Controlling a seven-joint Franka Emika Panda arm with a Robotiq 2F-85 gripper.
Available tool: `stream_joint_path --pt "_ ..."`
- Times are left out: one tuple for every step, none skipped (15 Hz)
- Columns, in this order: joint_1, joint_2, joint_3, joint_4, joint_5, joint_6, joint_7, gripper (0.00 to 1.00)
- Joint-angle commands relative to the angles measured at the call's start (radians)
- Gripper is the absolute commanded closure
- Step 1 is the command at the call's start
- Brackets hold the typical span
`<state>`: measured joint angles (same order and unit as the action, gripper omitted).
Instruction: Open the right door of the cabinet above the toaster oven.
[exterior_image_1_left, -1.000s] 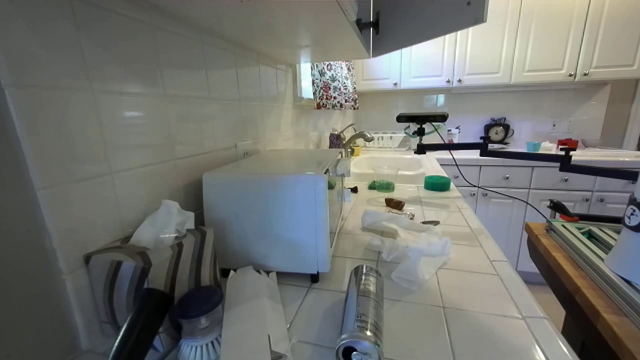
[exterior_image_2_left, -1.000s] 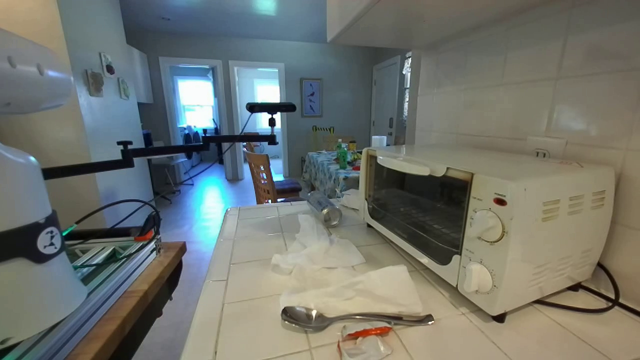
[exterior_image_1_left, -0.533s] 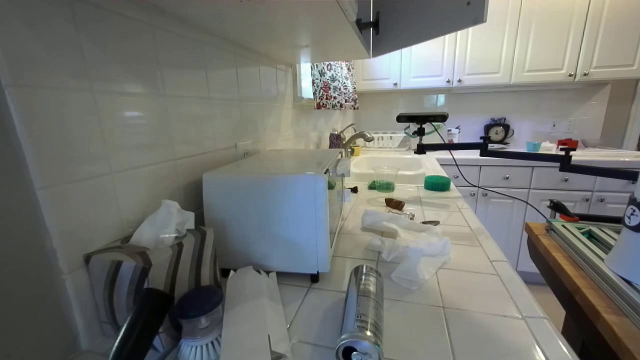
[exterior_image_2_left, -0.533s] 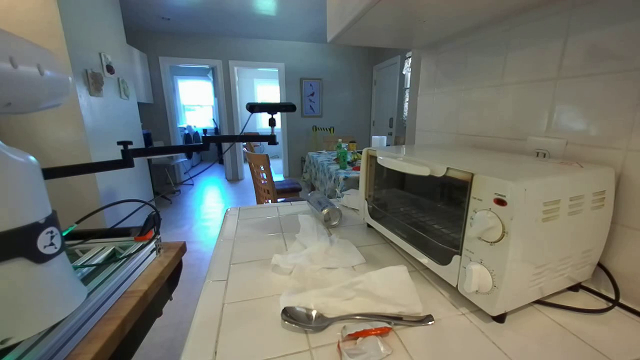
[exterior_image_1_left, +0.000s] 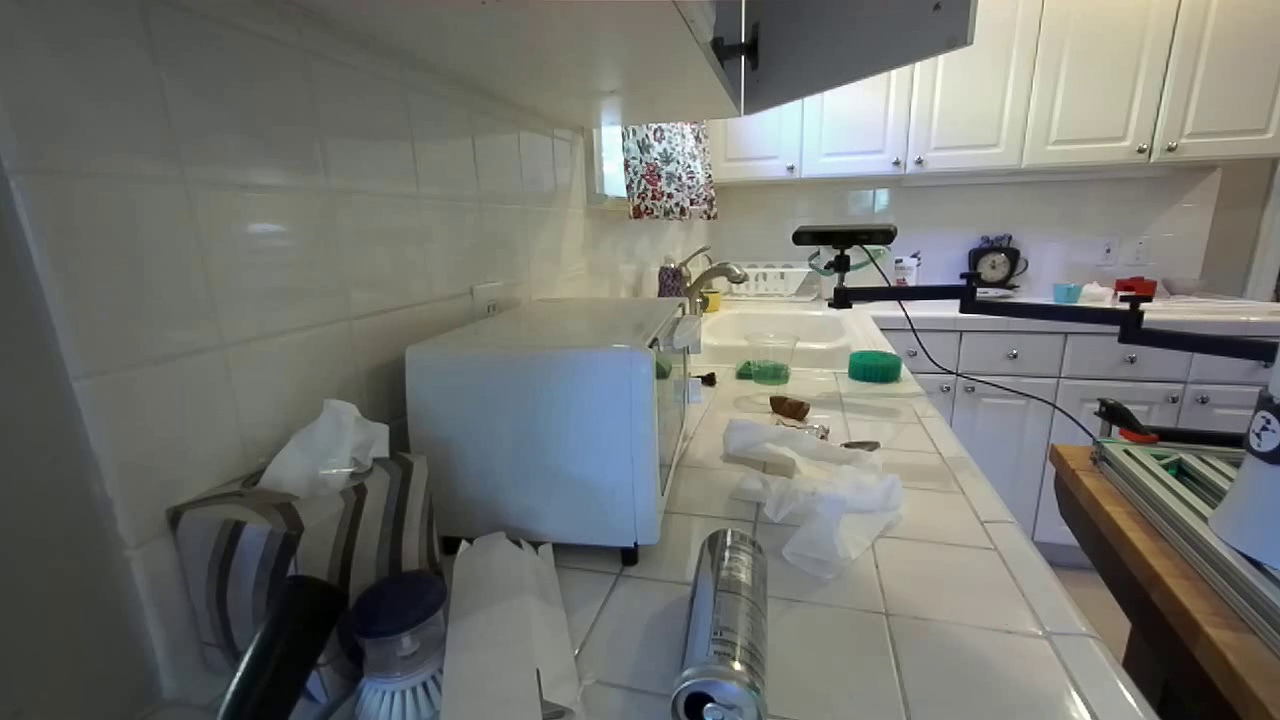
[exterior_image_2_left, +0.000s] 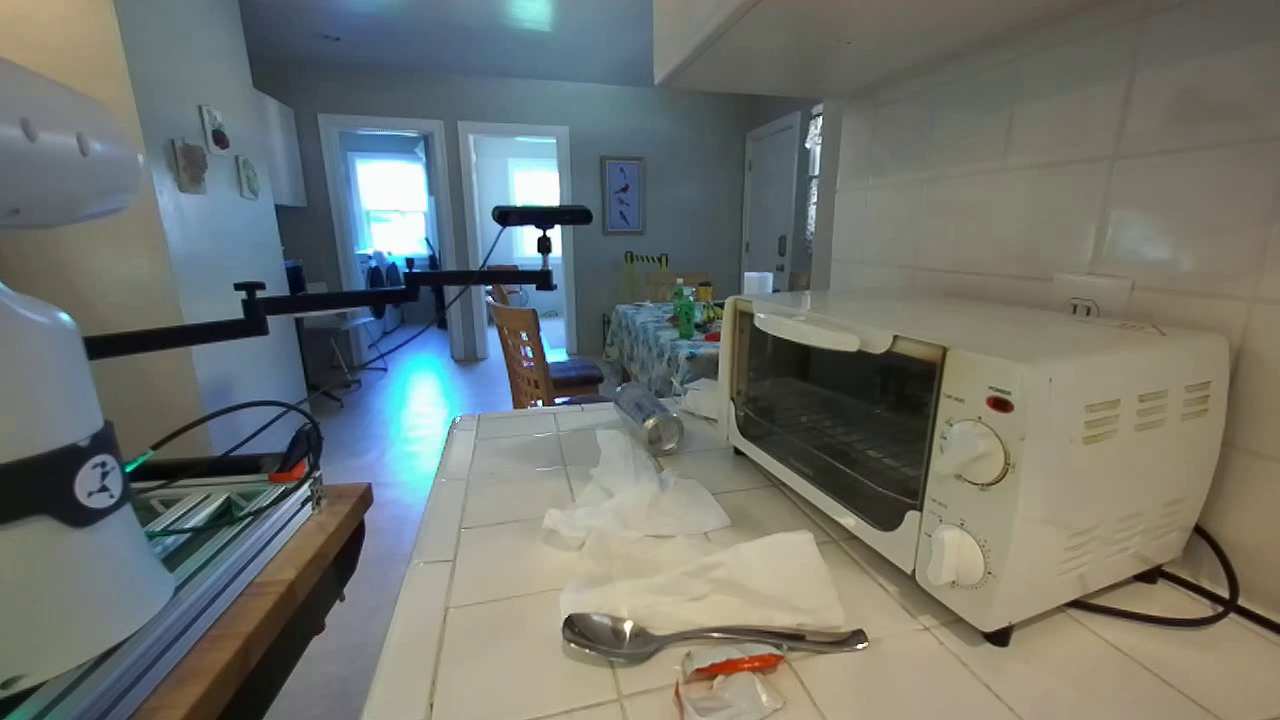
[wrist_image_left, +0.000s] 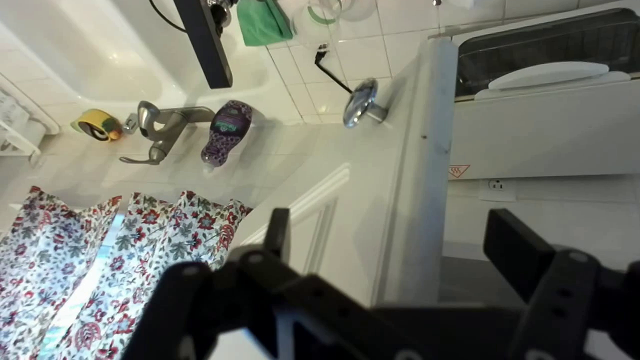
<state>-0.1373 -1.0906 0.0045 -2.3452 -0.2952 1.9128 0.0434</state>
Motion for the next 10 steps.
stream_joint_path --pt "-0.019 0.003 0.005 -0.007 -0.032 0.028 0.025 0.0" --pt "-0.029 0.003 0.007 -0.006 -0.042 0.031 0.029 0.0" --pt "-0.039 0.002 0.009 -0.007 -0.053 0.036 0.032 0.0" --pt "-0.048 0.001 0.009 -0.008 -0.067 0.038 0.035 0.0" --pt "-0.058 0.001 0.01 -0.008 -0.081 0.042 0.039 0.0" --pt "-0.067 0.0 0.011 -0.007 -0.096 0.045 0.044 0.0" --pt "-0.074 -0.001 0.011 -0.008 -0.105 0.048 0.047 0.0" --pt "-0.083 -0.002 0.011 -0.006 -0.119 0.049 0.052 0.0" --pt "-0.089 -0.004 0.011 -0.006 -0.13 0.049 0.059 0.0" --pt "-0.096 -0.007 0.01 -0.006 -0.141 0.047 0.063 0.0"
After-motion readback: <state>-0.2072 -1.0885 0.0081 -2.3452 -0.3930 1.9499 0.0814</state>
